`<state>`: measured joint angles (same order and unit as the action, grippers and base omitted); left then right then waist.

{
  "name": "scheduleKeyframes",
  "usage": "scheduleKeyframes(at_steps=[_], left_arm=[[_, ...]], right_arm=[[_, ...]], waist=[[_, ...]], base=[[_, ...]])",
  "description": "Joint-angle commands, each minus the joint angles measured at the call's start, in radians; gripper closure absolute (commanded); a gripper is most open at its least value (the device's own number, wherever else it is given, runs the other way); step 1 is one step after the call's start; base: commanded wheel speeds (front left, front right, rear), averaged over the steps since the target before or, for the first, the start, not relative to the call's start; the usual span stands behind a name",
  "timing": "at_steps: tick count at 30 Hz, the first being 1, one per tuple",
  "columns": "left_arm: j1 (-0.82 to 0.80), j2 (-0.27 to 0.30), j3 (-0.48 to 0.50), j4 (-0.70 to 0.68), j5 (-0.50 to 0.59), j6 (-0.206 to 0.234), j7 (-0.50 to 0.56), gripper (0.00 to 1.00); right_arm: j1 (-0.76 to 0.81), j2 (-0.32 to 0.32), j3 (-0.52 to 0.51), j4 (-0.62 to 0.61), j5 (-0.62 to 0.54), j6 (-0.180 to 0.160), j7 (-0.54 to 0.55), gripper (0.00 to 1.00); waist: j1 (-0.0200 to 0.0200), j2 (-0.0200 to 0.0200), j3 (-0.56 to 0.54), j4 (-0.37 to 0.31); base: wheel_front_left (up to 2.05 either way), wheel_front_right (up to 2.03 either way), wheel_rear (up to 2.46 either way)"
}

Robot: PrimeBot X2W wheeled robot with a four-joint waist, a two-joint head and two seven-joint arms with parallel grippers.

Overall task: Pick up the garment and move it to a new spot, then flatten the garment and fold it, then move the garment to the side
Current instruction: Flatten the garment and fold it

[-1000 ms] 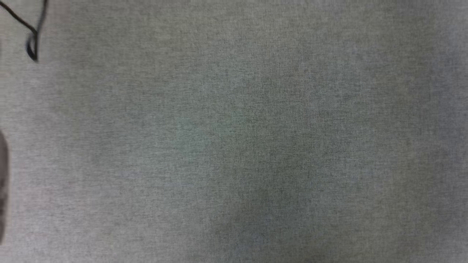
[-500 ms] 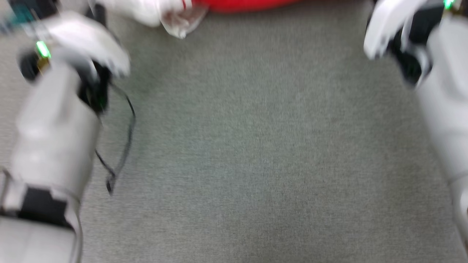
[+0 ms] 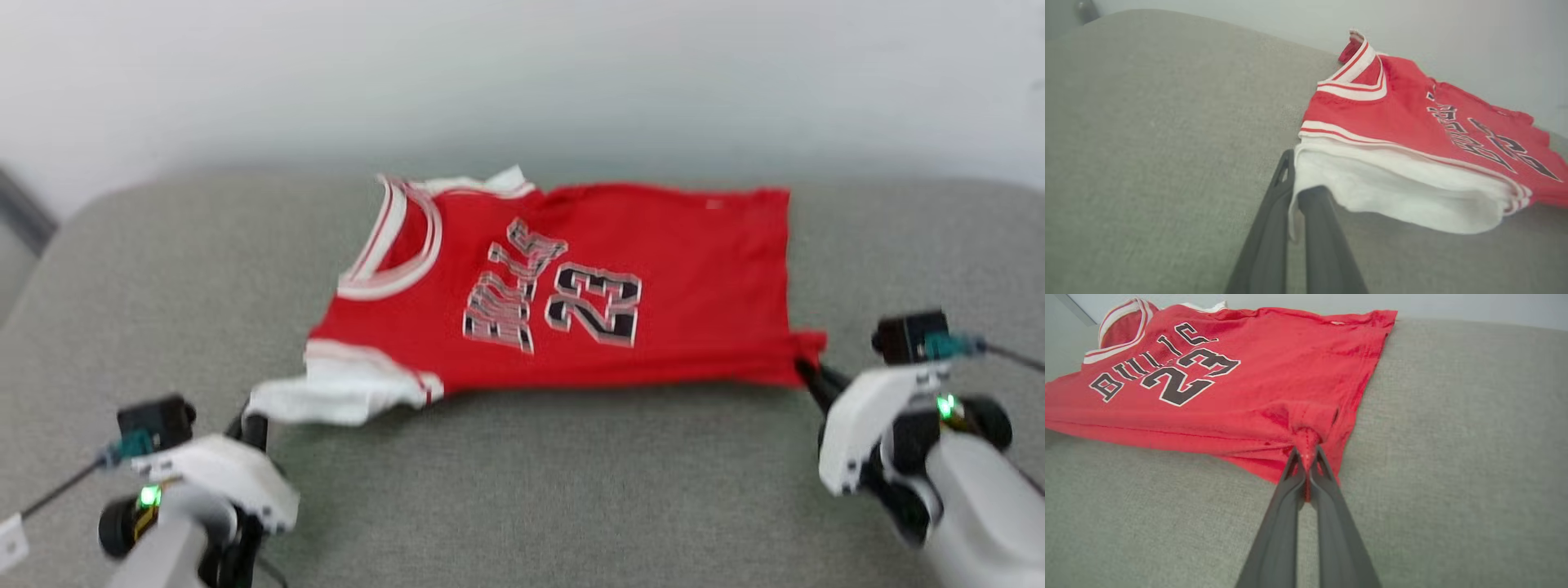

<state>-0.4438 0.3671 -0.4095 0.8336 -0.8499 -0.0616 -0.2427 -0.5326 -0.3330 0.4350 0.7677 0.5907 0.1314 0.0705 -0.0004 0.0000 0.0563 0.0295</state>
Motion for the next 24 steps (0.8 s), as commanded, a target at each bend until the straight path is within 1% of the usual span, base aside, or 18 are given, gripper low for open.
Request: scheduleKeyframes(at_steps=[1, 5, 7, 10, 14, 16, 18, 20, 21, 24], left_arm=[[0.037, 0.016, 0.006, -0.016, -0.007, 0.015, 0.006, 1.00], [0.220, 0.069, 0.017, -0.215, -0.029, 0.108, 0.073, 1.00], [0.312, 0.100, 0.020, -0.336, -0.036, 0.168, 0.118, 1.00], [0.453, 0.144, 0.017, -0.529, -0.051, 0.255, 0.198, 1.00], [0.590, 0.215, 0.026, -0.765, -0.067, 0.363, 0.297, 1.00], [0.643, 0.244, 0.032, -0.859, -0.078, 0.406, 0.337, 1.00], [0.678, 0.269, 0.043, -0.933, -0.086, 0.437, 0.366, 1.00], [0.695, 0.283, 0.056, -0.994, -0.094, 0.456, 0.379, 1.00], [0.683, 0.293, 0.054, -1.031, -0.083, 0.462, 0.385, 1.00], [0.618, 0.274, 0.047, -1.045, -0.076, 0.446, 0.380, 1.00]], right_arm=[[0.031, -0.008, -0.011, -0.013, 0.006, -0.002, -0.004, 1.00], [0.202, -0.012, -0.080, -0.098, 0.010, -0.002, 0.015, 1.00], [0.274, -0.015, -0.119, -0.150, -0.010, -0.002, 0.033, 1.00], [0.394, -0.003, -0.188, -0.231, -0.044, -0.002, 0.073, 1.00], [0.548, 0.035, -0.293, -0.365, -0.094, -0.002, 0.147, 1.00], [0.616, 0.059, -0.341, -0.437, -0.128, -0.002, 0.197, 1.00], [0.669, 0.087, -0.387, -0.507, -0.156, -0.002, 0.252, 1.00], [0.705, 0.120, -0.423, -0.582, -0.181, -0.002, 0.301, 1.00], [0.734, 0.144, -0.453, -0.643, -0.201, -0.002, 0.352, 1.00], [0.722, 0.176, -0.478, -0.712, -0.229, -0.001, 0.410, 1.00]], waist=[[0.0004, 0.0000, -0.072, 0.005], [0.0004, 0.0000, -0.110, 0.012], [0.0004, 0.0000, -0.119, 0.015], [0.0004, 0.0000, -0.136, 0.025], [0.0004, 0.0000, -0.147, 0.045], [0.0004, 0.0000, -0.147, 0.050], [0.0004, 0.0000, -0.144, 0.054], [0.0004, 0.0000, -0.138, 0.055], [0.0004, 0.0000, -0.130, 0.058], [0.0004, 0.0000, -0.108, 0.057]], base=[[0.00, 0.00, 0.00], [0.00, 0.00, 0.00], [0.00, 0.00, 0.00], [0.00, 0.00, 0.00], [0.00, 0.00, 0.00], [0.00, 0.00, 0.00], [0.00, 0.00, 0.00], [0.00, 0.00, 0.00], [0.00, 0.00, 0.00], [0.00, 0.00, 0.00]])
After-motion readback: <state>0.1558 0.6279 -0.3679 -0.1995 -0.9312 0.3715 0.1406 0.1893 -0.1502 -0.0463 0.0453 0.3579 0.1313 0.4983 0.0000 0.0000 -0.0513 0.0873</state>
